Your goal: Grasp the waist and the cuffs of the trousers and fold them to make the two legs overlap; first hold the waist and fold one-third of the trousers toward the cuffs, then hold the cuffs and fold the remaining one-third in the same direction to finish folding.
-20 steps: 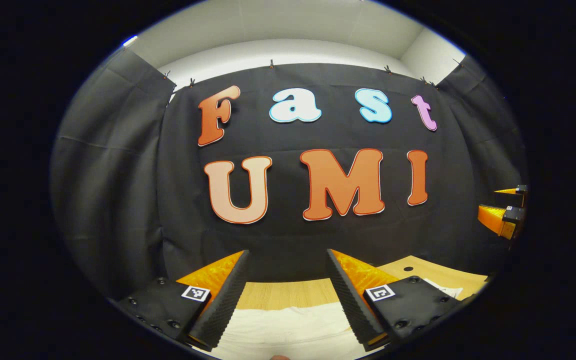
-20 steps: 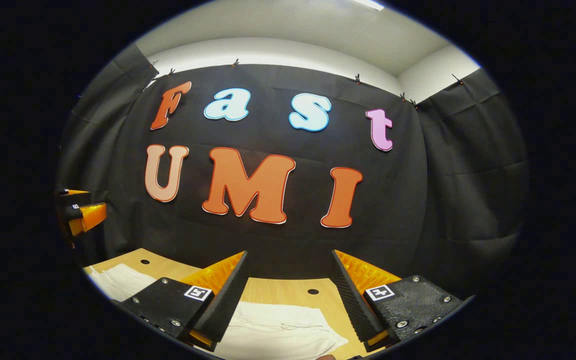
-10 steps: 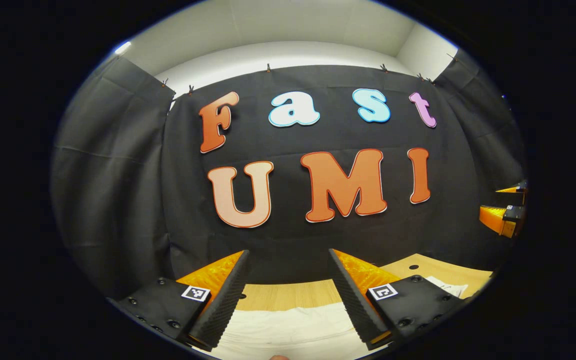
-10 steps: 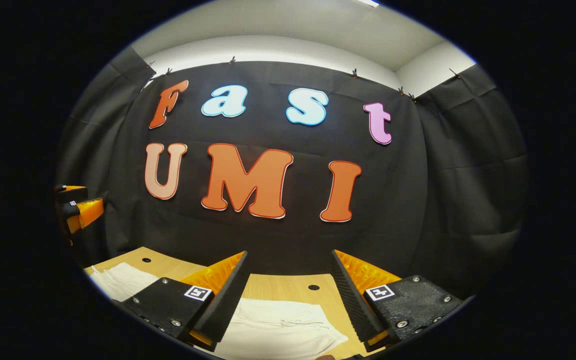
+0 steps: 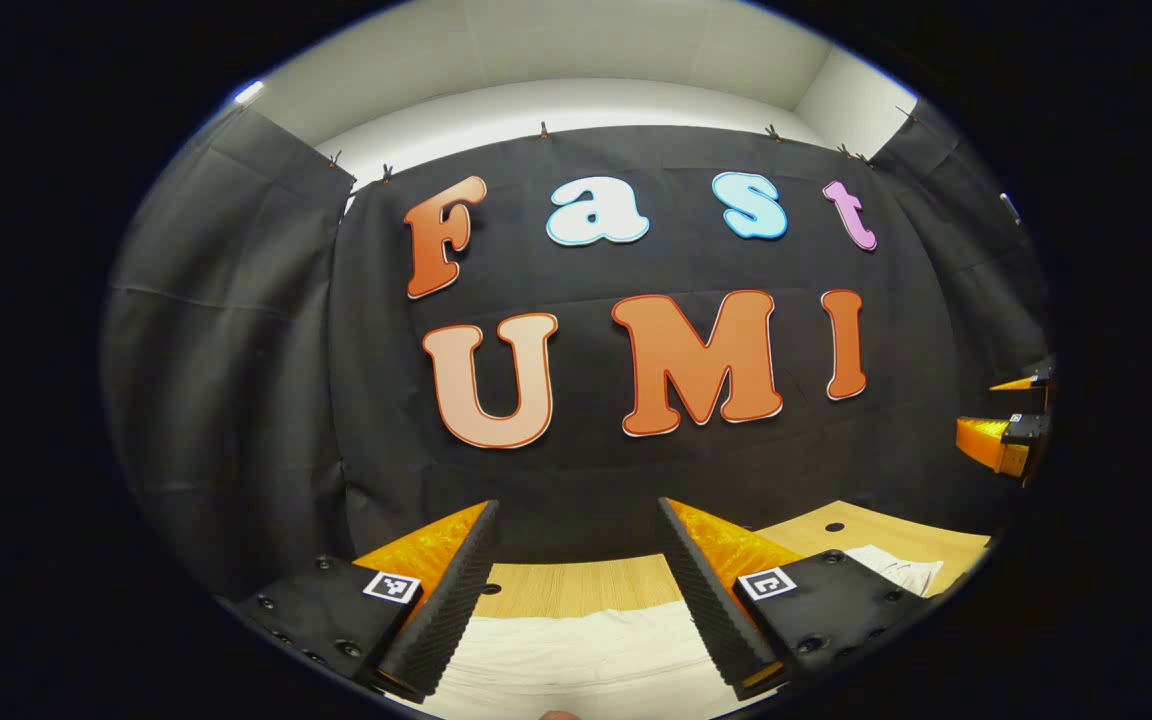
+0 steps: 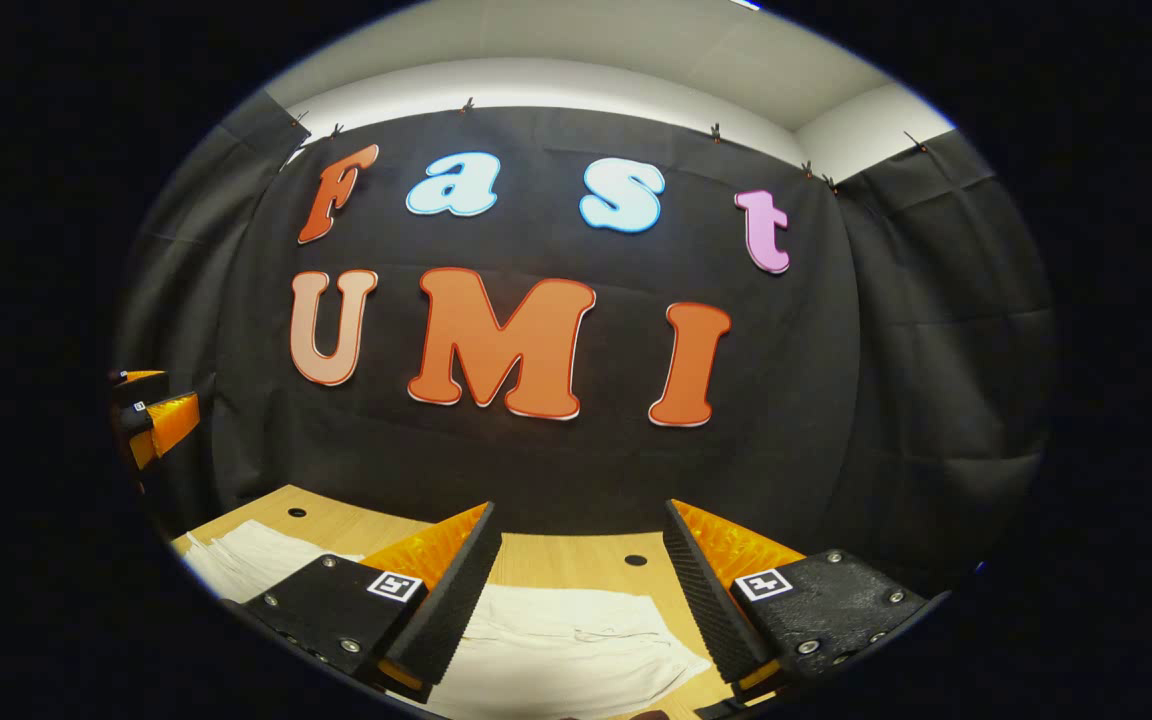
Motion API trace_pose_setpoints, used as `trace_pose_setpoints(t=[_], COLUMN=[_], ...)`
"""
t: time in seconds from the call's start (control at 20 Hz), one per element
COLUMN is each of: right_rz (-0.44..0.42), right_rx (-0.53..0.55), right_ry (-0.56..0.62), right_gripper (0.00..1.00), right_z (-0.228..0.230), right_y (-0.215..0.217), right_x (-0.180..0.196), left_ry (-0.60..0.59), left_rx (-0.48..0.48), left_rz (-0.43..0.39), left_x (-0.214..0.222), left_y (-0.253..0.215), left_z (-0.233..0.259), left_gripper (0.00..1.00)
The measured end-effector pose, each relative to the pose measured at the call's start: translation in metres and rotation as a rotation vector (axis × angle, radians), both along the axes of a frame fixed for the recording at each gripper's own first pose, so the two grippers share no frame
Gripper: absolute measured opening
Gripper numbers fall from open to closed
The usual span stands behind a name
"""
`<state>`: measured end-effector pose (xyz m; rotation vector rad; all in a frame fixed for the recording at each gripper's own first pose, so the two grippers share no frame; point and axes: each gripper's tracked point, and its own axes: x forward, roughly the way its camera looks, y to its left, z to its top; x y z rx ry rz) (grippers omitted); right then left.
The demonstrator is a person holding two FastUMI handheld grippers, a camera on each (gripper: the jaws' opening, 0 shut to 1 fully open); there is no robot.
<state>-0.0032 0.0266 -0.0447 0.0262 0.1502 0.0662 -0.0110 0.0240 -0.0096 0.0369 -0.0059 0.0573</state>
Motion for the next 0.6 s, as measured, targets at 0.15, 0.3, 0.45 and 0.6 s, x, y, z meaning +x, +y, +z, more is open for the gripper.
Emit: trace_pose_setpoints(t=[0.15, 0.3, 0.45, 0.6], right_rz=[-0.037, -0.076, -0.087, -0.083], right_rx=[-0.041, -0.036, -0.018, -0.019], right_ry=[0.031, 0.077, 0.134, 0.185], right_gripper=[0.99, 0.99, 0.99, 0.99], right_z=[-0.006, -0.016, -0.029, -0.046], right_y=[0.0, -0.004, -0.011, -0.023], right_x=[-0.004, -0.008, -0.01, -0.002], left_ry=[0.017, 0.025, 0.069, 0.087], left_rx=[-0.002, 0.015, 0.02, 0.039], left_rz=[-0.027, -0.052, -0.049, 0.002], left_x=[0.006, 0.014, 0.021, 0.021], left_y=[0.007, 0.014, 0.022, 0.036], left_z=[-0.011, -0.019, -0.034, -0.038], left_gripper=[0.99, 1.0, 0.98, 0.99])
